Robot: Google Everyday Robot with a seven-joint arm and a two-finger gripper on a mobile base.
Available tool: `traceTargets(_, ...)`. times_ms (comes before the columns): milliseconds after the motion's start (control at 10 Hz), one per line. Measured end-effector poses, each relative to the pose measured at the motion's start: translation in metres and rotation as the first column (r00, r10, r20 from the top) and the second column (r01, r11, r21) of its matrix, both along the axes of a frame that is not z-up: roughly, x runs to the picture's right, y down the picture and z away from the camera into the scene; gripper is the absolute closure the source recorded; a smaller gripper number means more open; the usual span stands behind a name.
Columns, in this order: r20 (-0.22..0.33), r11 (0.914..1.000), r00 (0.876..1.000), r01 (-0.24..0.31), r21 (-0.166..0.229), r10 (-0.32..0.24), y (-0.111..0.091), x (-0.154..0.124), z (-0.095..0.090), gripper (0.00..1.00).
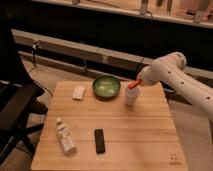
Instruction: Place the pepper in the ceramic cup
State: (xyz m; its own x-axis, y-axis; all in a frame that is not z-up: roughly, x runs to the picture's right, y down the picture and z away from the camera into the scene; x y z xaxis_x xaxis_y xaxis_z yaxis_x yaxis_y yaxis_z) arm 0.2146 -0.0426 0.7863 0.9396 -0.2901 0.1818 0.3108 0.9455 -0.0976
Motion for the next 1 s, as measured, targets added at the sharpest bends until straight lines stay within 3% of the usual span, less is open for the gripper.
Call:
traceTargets(400, -0.011, 0.9999, 1.0, -0.011, 0.004, 0.011, -0.003, -0.002, 0.008, 0.88)
traceTargets(1000, -0.006, 0.9995, 1.0, -0.025, -0.019, 0.025, -0.001, 0.001, 0.026, 0.34)
